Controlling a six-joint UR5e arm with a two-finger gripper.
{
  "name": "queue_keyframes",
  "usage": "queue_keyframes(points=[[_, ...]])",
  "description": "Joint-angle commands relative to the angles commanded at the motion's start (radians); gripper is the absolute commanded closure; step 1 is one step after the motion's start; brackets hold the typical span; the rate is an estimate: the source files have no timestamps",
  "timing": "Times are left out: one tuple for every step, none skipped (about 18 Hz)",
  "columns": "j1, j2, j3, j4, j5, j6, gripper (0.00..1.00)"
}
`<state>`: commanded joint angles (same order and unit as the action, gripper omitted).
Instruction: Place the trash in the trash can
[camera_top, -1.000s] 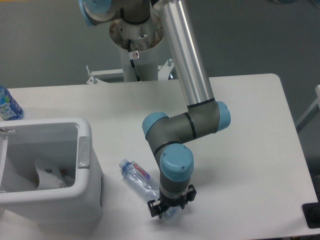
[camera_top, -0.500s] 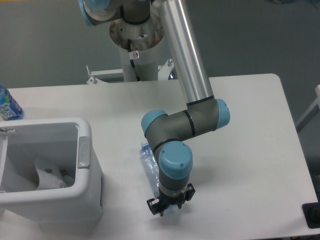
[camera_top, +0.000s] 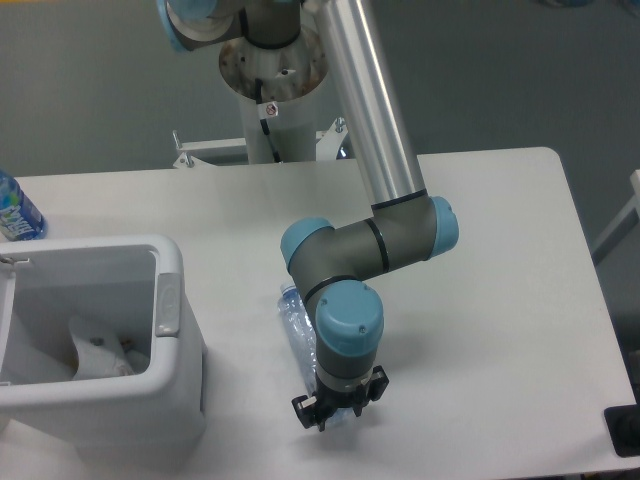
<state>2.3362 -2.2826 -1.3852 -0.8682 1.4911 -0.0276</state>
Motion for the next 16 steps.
queue_keyframes(points=[[0.003, 0.005, 0.000, 0.000, 0.000, 0.002, 0.46], [0.005, 0.009, 0.002, 0.000, 0.000, 0.002, 0.48], [0.008, 0.012, 0.005, 0.000, 0.000, 0.002, 0.49], [0.012, 0.017, 0.008, 0.000, 0.000, 0.002, 0.49], [0.018, 0.024, 0.008, 0.002, 0.000, 0.002, 0.49], [0.023, 0.031, 0.011, 0.002, 0.000, 0.003, 0.49], [0.026, 0.046, 0.018, 0.002, 0.000, 0.002, 0.49], [0.041, 0.060, 0.032, 0.002, -0.002, 0.000, 0.49], [0.067, 0.080, 0.054, 0.003, -0.005, -0.003, 0.49], [0.089, 0.100, 0.081, 0.017, -0.024, -0.008, 0.49], [0.107, 0.116, 0.110, 0.028, -0.067, -0.012, 0.49], [0.129, 0.135, 0.133, 0.032, -0.115, -0.020, 0.49], [0.146, 0.152, 0.153, 0.035, -0.144, -0.031, 0.49], [0.150, 0.169, 0.170, 0.035, -0.155, -0.034, 0.49], [0.152, 0.187, 0.186, 0.035, -0.155, -0.035, 0.49], [0.152, 0.205, 0.202, 0.035, -0.156, -0.035, 0.49]])
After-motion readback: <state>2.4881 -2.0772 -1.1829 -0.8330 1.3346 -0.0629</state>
